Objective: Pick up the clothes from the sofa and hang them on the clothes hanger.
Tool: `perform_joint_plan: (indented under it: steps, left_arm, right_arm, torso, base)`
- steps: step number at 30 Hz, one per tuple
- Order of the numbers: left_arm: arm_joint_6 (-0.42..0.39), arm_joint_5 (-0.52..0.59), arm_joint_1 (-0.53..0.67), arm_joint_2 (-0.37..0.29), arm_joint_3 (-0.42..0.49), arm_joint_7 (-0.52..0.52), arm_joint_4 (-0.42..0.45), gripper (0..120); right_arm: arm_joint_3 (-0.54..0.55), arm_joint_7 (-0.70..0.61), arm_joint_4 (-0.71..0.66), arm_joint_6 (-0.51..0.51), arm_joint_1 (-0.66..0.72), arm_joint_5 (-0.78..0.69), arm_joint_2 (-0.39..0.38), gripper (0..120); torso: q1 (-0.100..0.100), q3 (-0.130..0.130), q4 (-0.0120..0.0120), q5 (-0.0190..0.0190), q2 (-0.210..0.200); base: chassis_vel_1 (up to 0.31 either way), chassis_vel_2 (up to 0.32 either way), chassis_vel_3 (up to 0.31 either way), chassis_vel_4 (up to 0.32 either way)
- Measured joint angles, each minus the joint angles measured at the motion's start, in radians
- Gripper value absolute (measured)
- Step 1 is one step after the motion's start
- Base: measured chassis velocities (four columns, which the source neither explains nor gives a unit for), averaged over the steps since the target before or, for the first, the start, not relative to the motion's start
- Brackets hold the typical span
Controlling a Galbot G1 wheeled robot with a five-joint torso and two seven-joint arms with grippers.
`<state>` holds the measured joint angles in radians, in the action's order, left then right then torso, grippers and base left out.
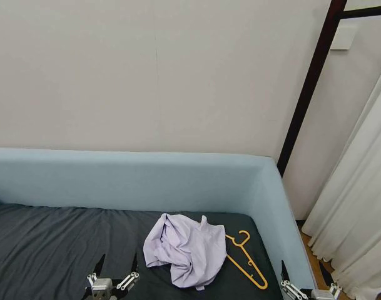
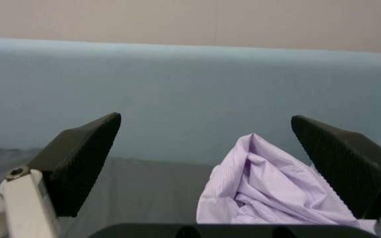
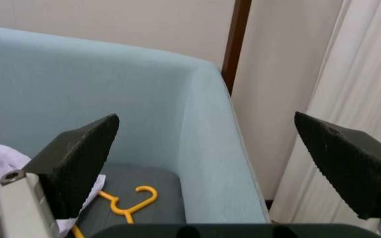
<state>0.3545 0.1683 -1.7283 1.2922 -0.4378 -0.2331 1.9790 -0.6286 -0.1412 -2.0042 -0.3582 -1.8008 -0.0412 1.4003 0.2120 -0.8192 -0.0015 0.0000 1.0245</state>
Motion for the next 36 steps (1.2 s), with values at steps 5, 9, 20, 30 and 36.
perform_joint_plan:
  steps: [5, 9, 20, 30, 36]
  left_arm:
    - [-0.008, 0.000, 0.011, -0.014, 0.014, -0.004, -0.004, 100]
    - [-0.055, 0.004, 0.062, -0.087, 0.064, -0.032, -0.026, 100]
    - [-0.261, 0.188, 0.278, -0.328, 0.204, -0.082, -0.022, 100]
    - [-0.416, 0.391, 0.623, -0.467, 0.512, -0.052, -0.172, 100]
    - [-0.508, 0.469, 0.856, -0.407, 0.707, -0.072, -0.301, 100]
  right_arm:
    - [-0.002, 0.000, 0.001, 0.000, -0.012, 0.000, 0.005, 100]
    - [-0.019, -0.003, -0.004, 0.001, -0.021, -0.001, 0.014, 100]
    - [-0.013, -0.016, -0.015, 0.047, -0.014, -0.022, 0.020, 100]
    - [-0.057, -0.018, -0.030, 0.048, -0.031, -0.033, 0.044, 100]
    - [-0.085, -0.018, -0.022, 0.043, -0.032, -0.039, 0.052, 100]
  torso:
    - [0.000, 0.000, 0.0000, -0.0001, 0.000]
    - [0.000, 0.000, 0.0002, -0.0002, 0.000]
    - [0.000, 0.000, 0.0006, 0.0000, 0.000]
    - [0.000, 0.000, 0.0001, 0.0000, 0.000]
    - [0.000, 0.000, -0.0003, -0.0001, 0.000]
  base:
    - [0.000, 0.000, 0.000, 0.000]
    - [0.000, 0.000, 0.000, 0.000]
    - [0.000, 0.000, 0.000, 0.000]
    - [0.000, 0.000, 0.000, 0.000]
    - [0.000, 0.000, 0.000, 0.000]
